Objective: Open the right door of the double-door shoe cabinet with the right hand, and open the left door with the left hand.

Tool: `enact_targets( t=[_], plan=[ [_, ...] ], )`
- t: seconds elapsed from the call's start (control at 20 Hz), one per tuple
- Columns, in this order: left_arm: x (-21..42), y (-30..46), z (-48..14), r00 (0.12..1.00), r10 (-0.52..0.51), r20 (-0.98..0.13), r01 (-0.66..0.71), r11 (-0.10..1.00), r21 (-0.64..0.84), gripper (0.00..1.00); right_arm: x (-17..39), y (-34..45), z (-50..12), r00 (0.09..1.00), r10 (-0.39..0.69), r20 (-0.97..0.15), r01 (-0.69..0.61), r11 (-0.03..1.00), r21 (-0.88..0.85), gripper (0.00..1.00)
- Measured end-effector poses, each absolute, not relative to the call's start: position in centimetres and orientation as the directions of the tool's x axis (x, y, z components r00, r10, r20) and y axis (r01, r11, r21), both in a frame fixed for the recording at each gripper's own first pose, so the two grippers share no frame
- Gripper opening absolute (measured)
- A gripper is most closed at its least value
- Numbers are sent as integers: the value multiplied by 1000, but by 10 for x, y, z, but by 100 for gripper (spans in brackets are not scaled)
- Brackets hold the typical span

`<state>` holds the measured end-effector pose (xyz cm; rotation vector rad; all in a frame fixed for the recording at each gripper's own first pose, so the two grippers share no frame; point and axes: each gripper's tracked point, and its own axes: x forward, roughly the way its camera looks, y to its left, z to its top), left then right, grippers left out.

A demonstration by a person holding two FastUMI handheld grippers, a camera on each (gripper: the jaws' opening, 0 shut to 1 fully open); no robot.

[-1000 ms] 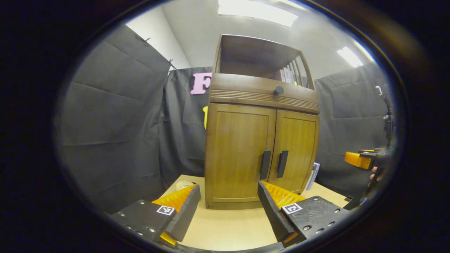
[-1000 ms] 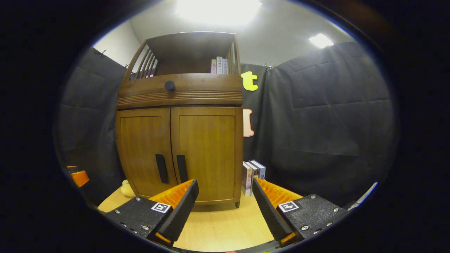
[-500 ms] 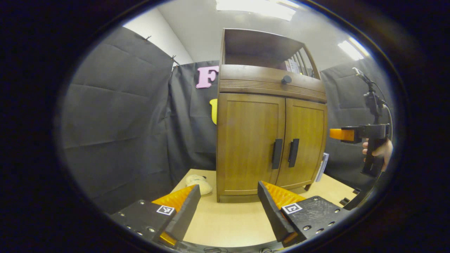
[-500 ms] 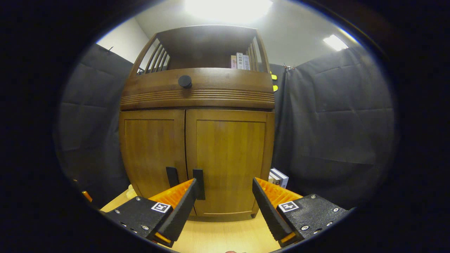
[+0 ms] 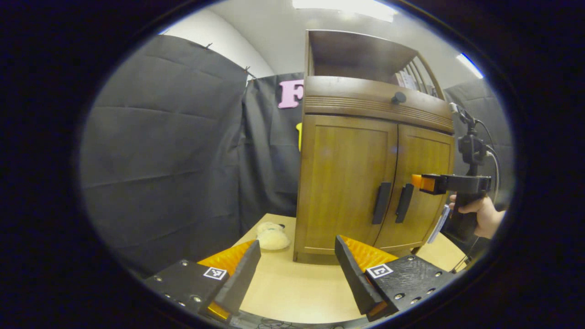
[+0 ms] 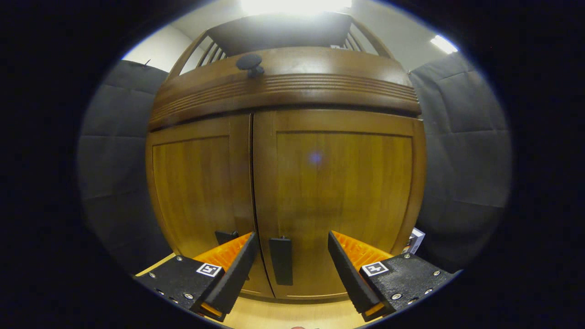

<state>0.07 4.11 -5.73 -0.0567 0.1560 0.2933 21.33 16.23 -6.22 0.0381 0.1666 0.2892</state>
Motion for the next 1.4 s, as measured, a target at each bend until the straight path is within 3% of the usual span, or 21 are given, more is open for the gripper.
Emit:
enact_targets(
  t=[0.15, 0.2, 0.25, 0.4, 0.55, 0.7, 1.0, 1.35, 1.4],
  plan=[
    [0, 49, -59, 919, 341, -200, -354, 935, -34, 94, 228, 174, -82, 931, 318, -179, -312, 948, 62, 96],
    [0, 50, -57, 910, 359, -209, -373, 927, -29, 100, 233, 175, -88, 927, 325, -186, -319, 946, 59, 95],
    [0, 51, -57, 900, 377, -219, -391, 920, -24, 94, 239, 177, -95, 923, 332, -194, -327, 943, 56, 95],
    [-1, 54, -56, 872, 427, -239, -440, 898, -3, 94, 252, 184, -116, 902, 359, -241, -353, 933, 66, 93],
    [-2, 56, -57, 855, 457, -245, -467, 884, 23, 94, 254, 193, -134, 886, 383, -263, -375, 923, 81, 71],
    [-2, 58, -59, 858, 454, -240, -457, 888, 44, 94, 254, 195, -135, 877, 395, -274, -379, 919, 113, 35],
    [0, 43, -54, 906, 367, -211, -367, 929, 39, 94, 243, 192, -135, 854, 427, -298, -405, 904, 137, 14],
    [-4, 26, -51, 952, 243, -184, -243, 970, 20, 94, 197, 174, -137, 856, 427, -292, -408, 904, 124, 12],
    [-4, 24, -51, 956, 235, -176, -235, 972, 17, 100, 192, 172, -137, 859, 423, -287, -404, 906, 127, 12]
  ],
)
